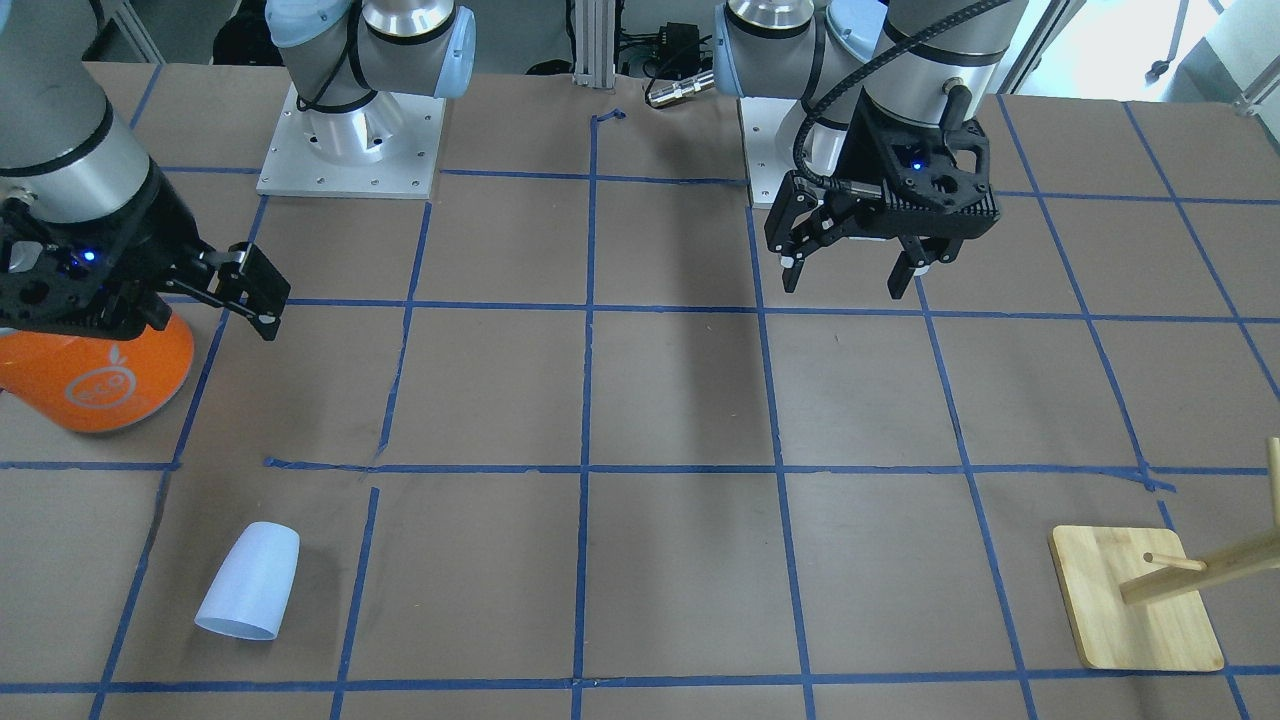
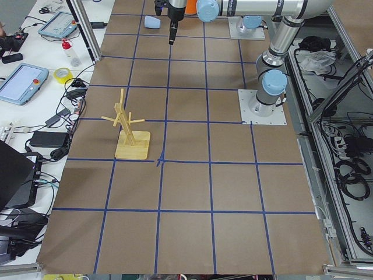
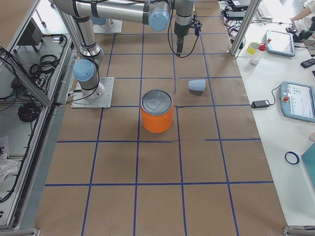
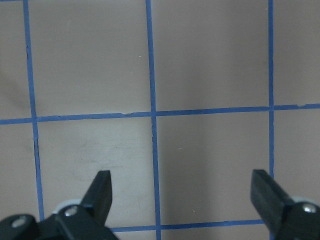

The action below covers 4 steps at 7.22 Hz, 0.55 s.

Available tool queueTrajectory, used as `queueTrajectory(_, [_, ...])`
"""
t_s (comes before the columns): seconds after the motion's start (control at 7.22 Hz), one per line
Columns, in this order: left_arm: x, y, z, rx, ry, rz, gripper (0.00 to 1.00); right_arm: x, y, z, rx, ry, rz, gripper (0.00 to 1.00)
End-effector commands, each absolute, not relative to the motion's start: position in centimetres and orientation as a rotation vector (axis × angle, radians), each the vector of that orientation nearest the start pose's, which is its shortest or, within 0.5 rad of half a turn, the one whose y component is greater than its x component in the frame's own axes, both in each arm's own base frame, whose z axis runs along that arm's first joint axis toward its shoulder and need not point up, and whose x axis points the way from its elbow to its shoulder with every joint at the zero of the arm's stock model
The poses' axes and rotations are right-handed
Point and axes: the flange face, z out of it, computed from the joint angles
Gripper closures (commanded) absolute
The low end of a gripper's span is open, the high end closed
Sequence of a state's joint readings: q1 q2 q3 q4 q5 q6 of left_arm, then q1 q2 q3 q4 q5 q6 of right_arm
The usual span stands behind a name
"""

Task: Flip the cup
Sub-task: 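Move the right gripper over the white cup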

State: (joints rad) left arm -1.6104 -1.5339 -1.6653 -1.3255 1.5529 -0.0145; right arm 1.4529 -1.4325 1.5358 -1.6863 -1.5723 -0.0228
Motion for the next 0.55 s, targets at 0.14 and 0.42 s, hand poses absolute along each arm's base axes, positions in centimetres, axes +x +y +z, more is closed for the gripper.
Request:
queueTrajectory(0.14, [-15.5, -48.8, 48.7, 0.044, 3.149, -0.300, 0.00, 5.5, -62.3, 36.1, 0.167, 3.147, -0.043, 0.00])
queueTrajectory(0.42, [-15.5, -48.8, 48.7, 0.044, 3.150, -0.300, 0.00, 2.7, -65.3, 30.6, 0.227, 3.142, -0.047, 0.00])
